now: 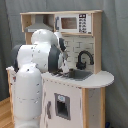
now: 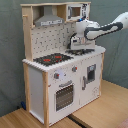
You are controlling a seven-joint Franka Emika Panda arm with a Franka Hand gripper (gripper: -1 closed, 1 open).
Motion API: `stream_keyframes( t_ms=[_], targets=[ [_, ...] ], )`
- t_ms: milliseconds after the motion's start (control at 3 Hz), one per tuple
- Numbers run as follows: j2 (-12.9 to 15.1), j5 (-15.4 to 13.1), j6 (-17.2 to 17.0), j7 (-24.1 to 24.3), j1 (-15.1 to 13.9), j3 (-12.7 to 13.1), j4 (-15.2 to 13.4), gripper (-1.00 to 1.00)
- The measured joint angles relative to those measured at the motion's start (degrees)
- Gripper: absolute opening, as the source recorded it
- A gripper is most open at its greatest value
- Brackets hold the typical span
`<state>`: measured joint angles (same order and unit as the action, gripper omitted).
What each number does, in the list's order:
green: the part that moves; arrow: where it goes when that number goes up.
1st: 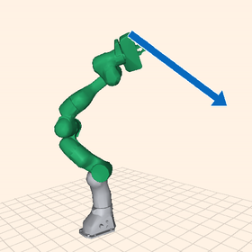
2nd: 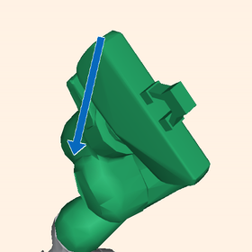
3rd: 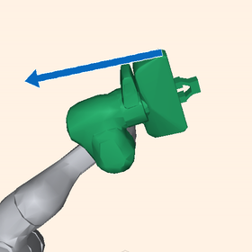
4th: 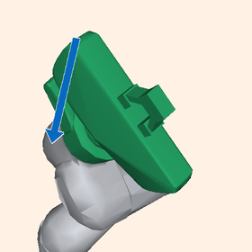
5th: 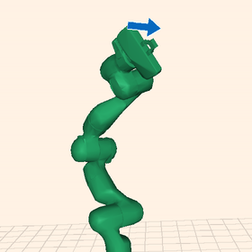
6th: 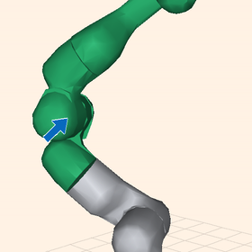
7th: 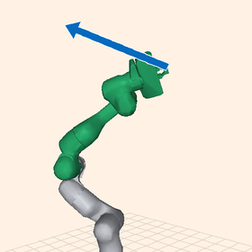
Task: Play with the kitchen
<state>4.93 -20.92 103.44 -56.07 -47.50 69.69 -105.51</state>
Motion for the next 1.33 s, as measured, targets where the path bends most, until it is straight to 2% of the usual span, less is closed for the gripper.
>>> stream_keyframes(
  t_ms=[667,1000,1333],
  targets=[
    [-4.9,0.7,-7.2,3.5,0.0,2.2,6.3,-1.00],
    [-6.2,1.5,-8.5,8.2,0.3,5.2,8.0,-1.00],
    [-6.3,1.6,-8.5,13.2,1.1,8.3,8.9,-1.00]
  ],
)
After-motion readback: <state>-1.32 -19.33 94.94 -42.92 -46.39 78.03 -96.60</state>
